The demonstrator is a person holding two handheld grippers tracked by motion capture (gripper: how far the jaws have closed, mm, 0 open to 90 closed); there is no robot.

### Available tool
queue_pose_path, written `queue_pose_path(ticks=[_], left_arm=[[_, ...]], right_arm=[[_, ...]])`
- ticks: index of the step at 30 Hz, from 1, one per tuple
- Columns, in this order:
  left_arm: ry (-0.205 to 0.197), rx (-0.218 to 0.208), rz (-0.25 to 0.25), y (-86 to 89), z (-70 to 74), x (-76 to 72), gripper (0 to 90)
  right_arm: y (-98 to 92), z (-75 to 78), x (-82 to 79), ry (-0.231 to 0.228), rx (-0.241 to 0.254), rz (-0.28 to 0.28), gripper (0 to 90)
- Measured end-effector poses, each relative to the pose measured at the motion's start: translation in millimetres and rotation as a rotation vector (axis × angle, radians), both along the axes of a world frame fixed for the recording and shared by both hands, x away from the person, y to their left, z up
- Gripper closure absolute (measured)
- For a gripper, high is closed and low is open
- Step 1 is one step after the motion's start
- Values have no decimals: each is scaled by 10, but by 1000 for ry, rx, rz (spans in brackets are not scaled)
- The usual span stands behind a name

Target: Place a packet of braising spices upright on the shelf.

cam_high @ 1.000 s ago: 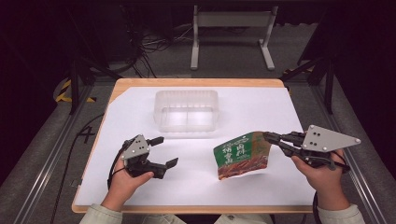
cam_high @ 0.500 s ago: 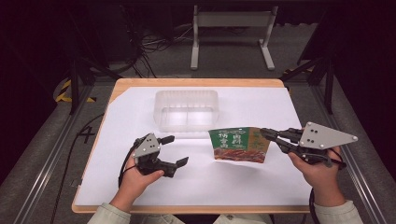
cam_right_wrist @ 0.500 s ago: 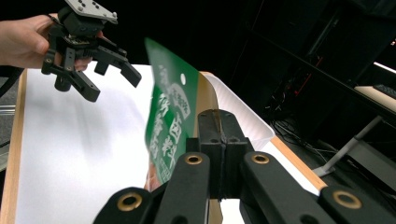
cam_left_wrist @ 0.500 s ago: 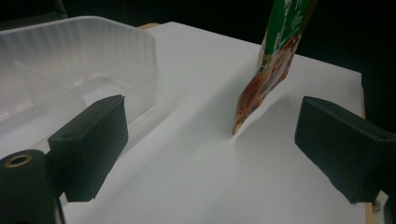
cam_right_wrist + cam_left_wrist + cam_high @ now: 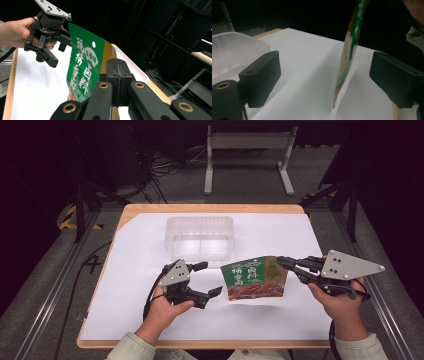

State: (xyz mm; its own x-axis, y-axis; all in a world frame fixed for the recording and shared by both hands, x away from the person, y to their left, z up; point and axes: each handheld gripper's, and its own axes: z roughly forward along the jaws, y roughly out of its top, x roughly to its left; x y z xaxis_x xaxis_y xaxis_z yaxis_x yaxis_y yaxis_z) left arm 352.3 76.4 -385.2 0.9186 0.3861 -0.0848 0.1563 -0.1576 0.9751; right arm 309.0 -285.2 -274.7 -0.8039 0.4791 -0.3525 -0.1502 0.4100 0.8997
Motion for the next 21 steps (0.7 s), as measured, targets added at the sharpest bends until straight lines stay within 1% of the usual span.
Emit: queue_pose_path(ticks=[1, 4, 5, 7, 10, 13, 15, 16, 17, 18, 19, 20, 21], left_arm=[[0, 0, 0, 0, 0, 0, 112], [1, -19, -20, -78, 17, 6, 111], [3, -22, -36, -128, 17, 20, 108], [10, -30, -44, -156, 9, 27, 102], [32, -48, -74, -226, -14, 63, 97], [28, -69, -82, -292, -13, 87, 111], [27, -75, -87, -310, -7, 90, 120], [26, -90, -95, -337, 0, 89, 129], [29, -97, -105, -358, 6, 82, 167], [13, -104, -125, -394, 11, 75, 195], [13, -104, -125, -394, 11, 75, 221], [12, -112, -136, -420, 9, 69, 234], [22, -113, -143, -449, 3, 70, 243]], right_arm=[[-3, 0, 1, -1, 3, 0, 900], [-10, -1, 3, 3, 11, -2, 900], [-16, -1, 5, 1, 15, -3, 900], [-18, 0, 5, 1, 18, -4, 900], [-26, 9, -5, 0, 28, -3, 900], [-27, 13, -13, -2, 30, -2, 900], [-27, 14, -14, -3, 31, -2, 900], [-26, 14, -14, -3, 32, -1, 900], [-23, 15, -15, -2, 36, 3, 900], [-22, 14, -15, -2, 36, 4, 900], [-22, 14, -15, -2, 36, 4, 900], [-21, 13, -18, 0, 39, 7, 900], [-22, 13, -19, 1, 39, 7, 900]])
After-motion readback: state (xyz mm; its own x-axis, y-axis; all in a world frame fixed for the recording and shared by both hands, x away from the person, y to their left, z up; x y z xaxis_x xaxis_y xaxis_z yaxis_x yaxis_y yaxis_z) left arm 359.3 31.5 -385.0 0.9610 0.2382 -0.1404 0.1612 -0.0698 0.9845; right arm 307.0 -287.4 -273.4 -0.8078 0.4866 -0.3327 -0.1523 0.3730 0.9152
